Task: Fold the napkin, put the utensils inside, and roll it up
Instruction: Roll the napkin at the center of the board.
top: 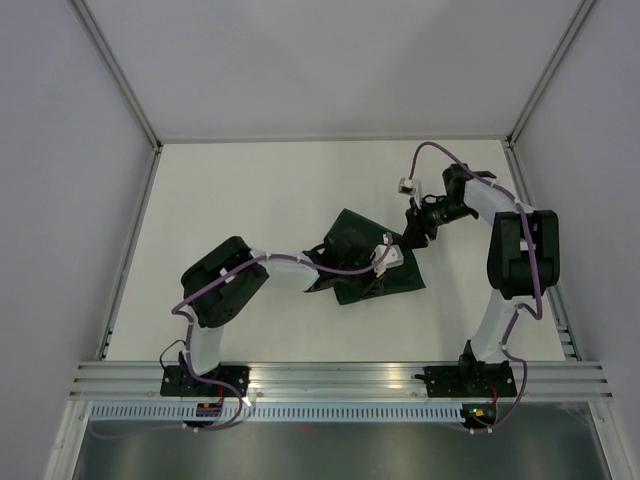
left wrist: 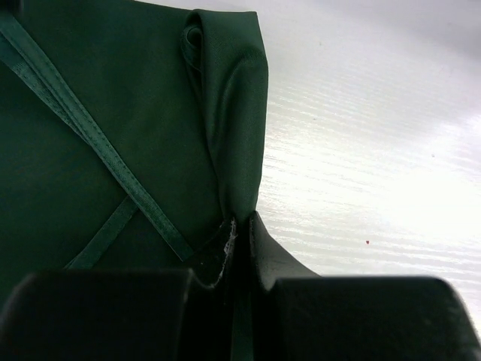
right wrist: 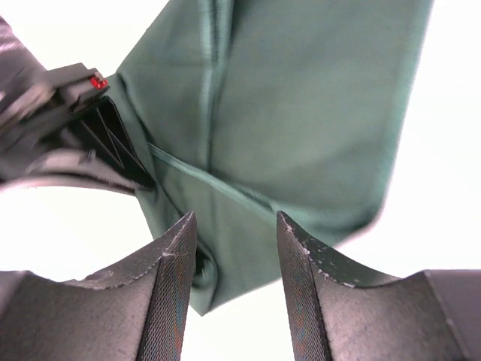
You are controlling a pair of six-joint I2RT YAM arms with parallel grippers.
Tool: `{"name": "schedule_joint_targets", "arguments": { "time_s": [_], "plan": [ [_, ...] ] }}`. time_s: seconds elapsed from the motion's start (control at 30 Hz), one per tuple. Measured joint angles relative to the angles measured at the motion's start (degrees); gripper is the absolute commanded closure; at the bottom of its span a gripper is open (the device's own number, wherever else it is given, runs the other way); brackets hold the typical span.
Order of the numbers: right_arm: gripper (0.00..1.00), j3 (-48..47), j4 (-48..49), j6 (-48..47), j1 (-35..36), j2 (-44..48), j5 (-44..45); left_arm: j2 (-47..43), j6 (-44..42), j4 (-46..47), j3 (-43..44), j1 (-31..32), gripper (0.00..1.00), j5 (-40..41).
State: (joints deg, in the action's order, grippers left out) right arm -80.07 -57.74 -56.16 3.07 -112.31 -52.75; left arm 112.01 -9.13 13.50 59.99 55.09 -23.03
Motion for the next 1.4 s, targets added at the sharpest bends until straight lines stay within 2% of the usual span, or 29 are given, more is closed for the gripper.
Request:
{"name": "schedule_joint_targets", "arguments": {
  "time_s": [0.13, 0.37, 0.5, 0.6, 0.7, 0.83, 1.3, 1.4],
  "plan": [
    [0.45, 8.4, 6.9, 1.9, -3.6, 9.4, 0.2, 2.3, 3.8, -1.4, 2.3, -3.0, 0.98, -7.7],
    [0.41, 28.7, 19.5, 1.3, -1.6, 31.0, 4.3, 6.8, 9.9, -2.3, 5.5, -6.6, 0.98, -19.7],
    [0.36, 38.9, 25.9, -0.7, 4.7, 41.3, 8.8, 9.7, 13.7, -1.5, 6.9, -7.3, 0.98, -26.3],
    [0.34, 44.9, 29.5, -1.6, 10.8, 45.3, 12.3, 11.2, 16.0, -0.8, 7.2, -7.7, 0.98, -30.1],
    [0.34, 48.5, 31.2, -2.2, 16.2, 46.6, 15.4, 12.0, 18.1, -0.7, 7.2, -7.9, 0.98, -32.7],
    [0.34, 49.4, 32.2, -2.4, 19.8, 46.6, 18.1, 12.7, 20.3, -0.8, 7.1, -8.2, 0.98, -34.7],
    [0.35, 51.3, 37.4, -0.7, 27.1, 41.9, 23.5, 14.1, 24.1, -1.0, 7.6, -8.9, 0.98, -37.5],
    [0.4, 51.3, 39.3, 0.1, 27.5, 40.7, 23.6, 14.3, 24.3, -1.2, 7.9, -8.9, 0.98, -37.6]
  ]
}}
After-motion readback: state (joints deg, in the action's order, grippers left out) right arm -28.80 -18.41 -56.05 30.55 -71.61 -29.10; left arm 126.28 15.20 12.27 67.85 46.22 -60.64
